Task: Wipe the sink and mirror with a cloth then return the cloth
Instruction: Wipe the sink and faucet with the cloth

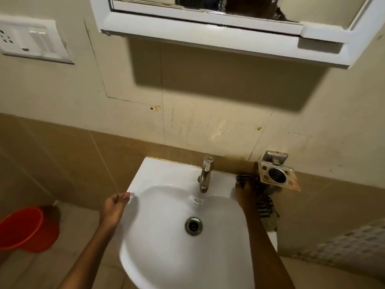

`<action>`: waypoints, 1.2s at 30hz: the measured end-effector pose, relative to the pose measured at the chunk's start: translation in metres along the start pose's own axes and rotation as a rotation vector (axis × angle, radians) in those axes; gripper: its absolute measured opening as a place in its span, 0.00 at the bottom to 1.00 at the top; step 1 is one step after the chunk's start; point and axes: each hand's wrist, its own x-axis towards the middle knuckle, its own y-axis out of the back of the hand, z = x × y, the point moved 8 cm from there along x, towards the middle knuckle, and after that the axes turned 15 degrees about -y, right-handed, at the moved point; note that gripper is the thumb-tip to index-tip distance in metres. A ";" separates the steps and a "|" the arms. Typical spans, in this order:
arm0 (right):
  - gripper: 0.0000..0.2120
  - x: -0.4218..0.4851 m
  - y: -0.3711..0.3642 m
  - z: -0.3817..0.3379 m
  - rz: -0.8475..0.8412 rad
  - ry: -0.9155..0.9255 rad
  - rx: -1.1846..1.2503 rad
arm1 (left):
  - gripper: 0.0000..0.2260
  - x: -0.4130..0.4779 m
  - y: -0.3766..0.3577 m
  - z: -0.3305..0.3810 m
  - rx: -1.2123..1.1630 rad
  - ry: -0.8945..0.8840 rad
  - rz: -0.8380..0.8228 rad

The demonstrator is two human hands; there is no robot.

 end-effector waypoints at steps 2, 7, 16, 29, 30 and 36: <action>0.28 -0.003 0.000 0.002 0.033 0.118 -0.175 | 0.07 0.002 0.008 -0.001 0.042 -0.002 0.034; 0.32 -0.018 0.017 0.039 0.326 0.277 -0.210 | 0.05 0.009 0.016 -0.001 0.099 -0.038 0.076; 0.23 -0.037 -0.048 -0.037 0.158 0.087 0.010 | 0.19 0.007 -0.008 0.001 0.042 0.050 -0.018; 0.15 -0.100 -0.069 -0.046 0.126 0.296 0.144 | 0.20 0.008 -0.013 -0.001 0.059 0.087 -0.172; 0.15 -0.105 -0.074 -0.046 0.145 0.314 0.115 | 0.20 0.008 -0.013 -0.001 0.064 0.083 -0.178; 0.33 -0.138 -0.099 -0.081 0.083 0.596 -0.083 | 0.19 0.014 -0.009 -0.006 0.104 0.069 -0.170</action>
